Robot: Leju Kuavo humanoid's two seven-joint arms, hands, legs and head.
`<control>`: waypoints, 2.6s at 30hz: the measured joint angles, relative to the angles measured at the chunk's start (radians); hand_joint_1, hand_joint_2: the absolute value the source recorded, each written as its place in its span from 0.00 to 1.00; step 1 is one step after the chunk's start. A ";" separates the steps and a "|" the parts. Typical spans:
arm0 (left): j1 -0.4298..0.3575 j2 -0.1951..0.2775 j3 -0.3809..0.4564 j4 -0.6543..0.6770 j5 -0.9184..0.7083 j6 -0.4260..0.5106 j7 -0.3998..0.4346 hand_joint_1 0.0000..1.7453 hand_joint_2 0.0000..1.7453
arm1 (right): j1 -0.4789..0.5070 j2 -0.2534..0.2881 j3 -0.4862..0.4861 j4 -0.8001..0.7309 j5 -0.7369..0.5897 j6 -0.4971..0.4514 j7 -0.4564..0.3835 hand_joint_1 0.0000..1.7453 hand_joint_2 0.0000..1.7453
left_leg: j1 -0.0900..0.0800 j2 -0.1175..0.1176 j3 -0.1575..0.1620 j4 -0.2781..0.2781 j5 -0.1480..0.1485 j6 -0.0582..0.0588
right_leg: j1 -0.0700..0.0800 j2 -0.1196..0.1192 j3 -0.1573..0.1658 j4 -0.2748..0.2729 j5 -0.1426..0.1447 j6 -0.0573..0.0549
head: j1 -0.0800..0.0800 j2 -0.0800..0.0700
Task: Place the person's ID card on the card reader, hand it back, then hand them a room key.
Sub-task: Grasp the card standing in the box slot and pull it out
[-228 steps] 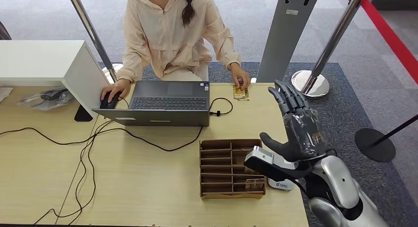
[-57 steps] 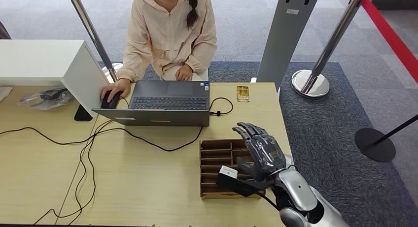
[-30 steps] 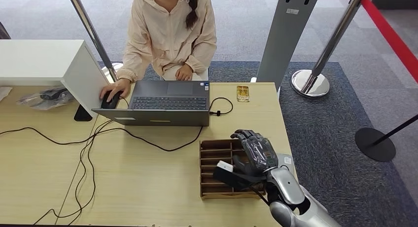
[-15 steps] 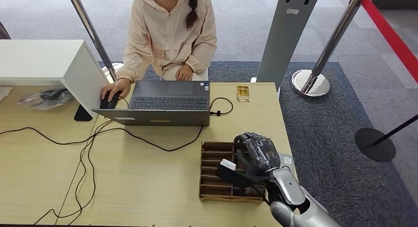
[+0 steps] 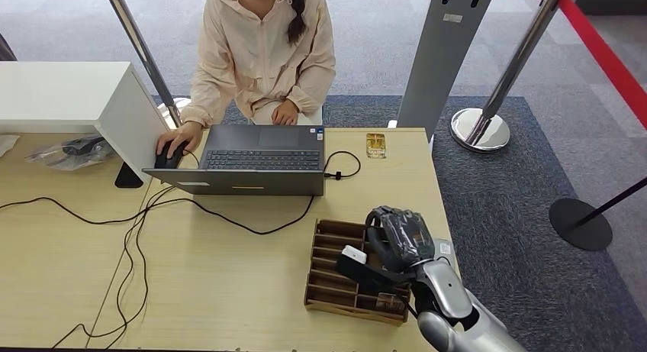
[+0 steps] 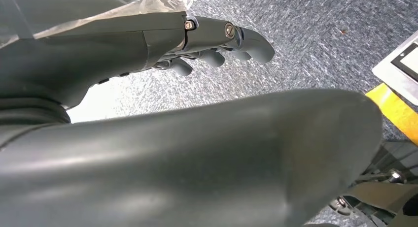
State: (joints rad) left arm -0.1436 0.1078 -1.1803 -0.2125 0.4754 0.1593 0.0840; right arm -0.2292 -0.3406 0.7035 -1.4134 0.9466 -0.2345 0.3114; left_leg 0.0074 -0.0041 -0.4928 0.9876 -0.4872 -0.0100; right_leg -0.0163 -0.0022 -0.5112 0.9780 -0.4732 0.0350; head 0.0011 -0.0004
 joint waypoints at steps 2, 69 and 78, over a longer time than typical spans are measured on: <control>0.000 0.001 0.000 0.000 0.000 0.001 0.000 0.00 0.00 | 0.001 0.001 0.000 0.002 0.005 -0.009 -0.002 0.49 1.00 | 0.000 0.000 0.000 0.000 0.000 0.000 | 0.000 0.000 0.000 0.000 0.000 0.000 | 0.000 0.000; 0.003 0.007 0.000 0.000 0.025 -0.009 -0.018 0.00 0.00 | -0.081 -0.276 0.100 -0.490 -0.197 0.619 0.139 0.06 1.00 | 0.000 0.000 -0.001 0.000 0.000 0.000 | -0.001 0.000 -0.001 0.000 0.000 0.001 | 0.000 0.000; 0.002 0.008 0.000 0.000 0.024 -0.005 -0.010 0.00 0.00 | -0.021 -0.265 0.097 -0.452 -0.165 0.576 0.129 0.07 1.00 | 0.000 0.000 -0.002 0.000 0.000 0.000 | -0.001 0.000 -0.001 0.000 0.000 0.000 | 0.000 0.000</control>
State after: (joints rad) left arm -0.1411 0.1161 -1.1799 -0.2121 0.4997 0.1547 0.0743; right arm -0.2499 -0.6056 0.8002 -1.8657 0.7820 0.3411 0.4402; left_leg 0.0070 -0.0043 -0.4944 0.9876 -0.4873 -0.0100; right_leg -0.0170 -0.0022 -0.5124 0.9779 -0.4731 0.0355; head 0.0011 -0.0004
